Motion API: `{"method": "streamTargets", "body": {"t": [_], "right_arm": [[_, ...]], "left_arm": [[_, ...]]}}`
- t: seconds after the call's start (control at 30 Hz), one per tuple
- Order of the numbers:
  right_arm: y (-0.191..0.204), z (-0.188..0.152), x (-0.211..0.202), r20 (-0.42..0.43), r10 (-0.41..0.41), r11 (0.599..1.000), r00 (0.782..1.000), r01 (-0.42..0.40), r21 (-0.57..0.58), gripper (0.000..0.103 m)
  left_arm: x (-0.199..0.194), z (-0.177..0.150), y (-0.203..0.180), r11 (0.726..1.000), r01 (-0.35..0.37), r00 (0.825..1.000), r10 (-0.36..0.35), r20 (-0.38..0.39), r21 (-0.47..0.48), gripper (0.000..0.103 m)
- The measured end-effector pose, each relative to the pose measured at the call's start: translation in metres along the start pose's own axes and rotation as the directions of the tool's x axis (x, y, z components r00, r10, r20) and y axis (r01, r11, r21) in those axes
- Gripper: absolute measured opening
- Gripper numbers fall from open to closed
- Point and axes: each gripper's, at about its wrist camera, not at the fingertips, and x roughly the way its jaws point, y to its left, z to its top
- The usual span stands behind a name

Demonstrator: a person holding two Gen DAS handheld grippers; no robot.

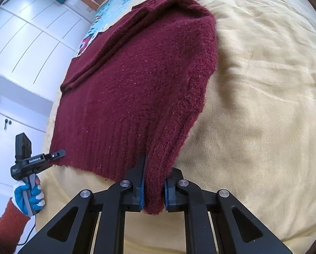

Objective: Fold small clothes
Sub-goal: 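Lift the hem with both grippers and fold it over toward the collar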

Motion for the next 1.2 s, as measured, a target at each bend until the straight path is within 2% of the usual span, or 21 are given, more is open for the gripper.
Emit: {"method": "streamTargets", "body": {"t": [0.3,0.73,1.0,1.2], "right_arm": [[0.006,0.001,-0.003,0.019,-0.014,1.000,1.000,0.014,-0.025,0.011],[0.014,0.016,-0.022,0.089,0.012,0.998,0.996,-0.007,-0.055,0.011],[0.032,0.048,-0.044,0.154,0.024,0.995,0.988,-0.007,-0.104,0.010],[0.052,0.092,-0.063,0.212,0.016,0.986,0.977,0.020,-0.165,0.010]], "left_arm": [[-0.008,0.004,0.004,1.000,0.005,0.999,-0.005,0.031,-0.007,0.009],[-0.029,0.024,0.009,0.997,0.070,0.992,-0.066,0.104,-0.041,0.009],[-0.046,0.051,0.000,0.991,0.126,0.979,-0.119,0.165,-0.037,0.009],[-0.067,0.090,-0.012,0.989,0.148,0.963,-0.143,0.229,-0.003,0.009]]}}
